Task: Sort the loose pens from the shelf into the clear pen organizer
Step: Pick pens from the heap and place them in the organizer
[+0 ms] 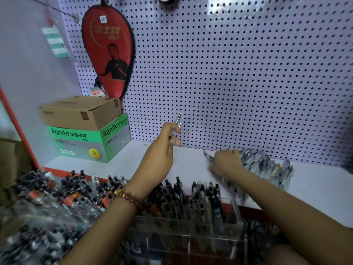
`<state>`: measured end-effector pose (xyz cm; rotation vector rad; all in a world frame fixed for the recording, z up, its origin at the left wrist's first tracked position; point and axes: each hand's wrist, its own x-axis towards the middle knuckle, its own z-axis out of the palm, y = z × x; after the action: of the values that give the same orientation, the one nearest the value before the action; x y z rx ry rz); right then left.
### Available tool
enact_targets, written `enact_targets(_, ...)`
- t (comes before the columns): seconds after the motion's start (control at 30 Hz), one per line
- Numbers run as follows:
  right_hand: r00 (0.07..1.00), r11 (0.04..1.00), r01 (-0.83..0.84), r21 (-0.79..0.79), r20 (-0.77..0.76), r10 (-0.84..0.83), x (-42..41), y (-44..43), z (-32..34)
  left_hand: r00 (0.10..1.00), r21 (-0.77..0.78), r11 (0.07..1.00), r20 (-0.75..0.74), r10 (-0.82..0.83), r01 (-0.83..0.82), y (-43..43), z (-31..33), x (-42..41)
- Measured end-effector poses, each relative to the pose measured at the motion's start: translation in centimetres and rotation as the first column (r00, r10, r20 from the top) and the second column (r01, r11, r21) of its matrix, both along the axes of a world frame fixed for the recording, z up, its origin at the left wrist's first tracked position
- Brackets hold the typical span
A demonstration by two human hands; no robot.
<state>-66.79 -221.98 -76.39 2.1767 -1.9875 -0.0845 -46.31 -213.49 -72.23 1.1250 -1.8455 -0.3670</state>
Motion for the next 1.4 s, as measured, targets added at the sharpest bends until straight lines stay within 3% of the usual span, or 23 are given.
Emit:
enact_targets(0.13,0.996,0.998,-0.060,0.031,0.063,0.058,0.1,0.3,-0.1,1.000,0.011,1.000,-0.008,0.007,-0.007,0.2,0.2,-0.1)
enact_targets(0.3,0.978,0.976,-0.207,-0.072,-0.052,0.204,0.5,0.7,-0.1,1.000,0.009,1.000,-0.009,0.010,-0.010,0.0,0.0,-0.1)
enact_targets(0.4,0.974,0.969,-0.226,-0.102,-0.035,0.224,0.6,0.9,0.0,1.000,0.003,1.000,-0.010,0.011,-0.011,-0.1,-0.2,0.0)
enact_targets(0.5,0.978,0.973,-0.187,-0.134,0.063,0.196,0.3,0.9,0.0,1.000,0.003,1.000,0.000,0.019,-0.019,-0.2,-0.2,0.0)
enact_targets(0.57,0.958,0.971,-0.146,-0.190,0.217,0.187,0.0,0.7,0.1,1.000,-0.004,1.000,0.015,0.022,-0.022,-0.2,-0.1,0.0)
enact_targets(0.67,0.805,0.954,-0.122,-0.275,0.534,0.257,-0.6,0.7,0.9,0.999,-0.023,0.999,0.024,0.036,-0.036,-0.1,0.0,0.0)
enact_targets(0.73,0.671,0.937,-0.155,-0.314,0.663,0.333,-0.7,1.4,2.6,0.998,-0.027,0.998,0.005,0.058,-0.058,0.0,0.0,-0.1)
enact_targets(0.9,0.336,0.870,-0.326,-0.369,0.815,0.472,0.9,5.7,8.8,0.983,-0.072,0.992,-0.153,0.096,-0.108,1.0,1.5,-0.6)
enact_targets(1.0,0.253,0.820,-0.410,-0.400,0.814,0.523,2.9,8.6,10.8,0.961,-0.005,0.998,-0.272,0.058,-0.062,2.1,3.4,-1.1)
enact_targets(1.1,0.269,0.808,-0.451,-0.379,0.805,0.528,4.8,11.1,11.2,0.917,0.040,0.999,-0.397,0.041,-0.028,4.4,5.6,-1.7)
enact_targets(1.17,0.304,0.792,-0.502,-0.348,0.786,0.538,6.0,12.7,11.0,0.899,-0.027,0.998,-0.434,-0.059,0.053,6.5,6.2,-1.6)
enact_targets(1.23,0.341,0.766,-0.550,-0.331,0.749,0.568,7.2,14.3,10.6,0.936,-0.097,0.994,-0.342,-0.088,0.058,8.1,5.7,-0.8)
enact_targets(1.4,0.354,0.697,-0.685,-0.210,0.741,0.571,9.2,17.4,9.3,0.974,-0.140,0.986,-0.221,0.056,-0.088,11.4,2.8,2.8)
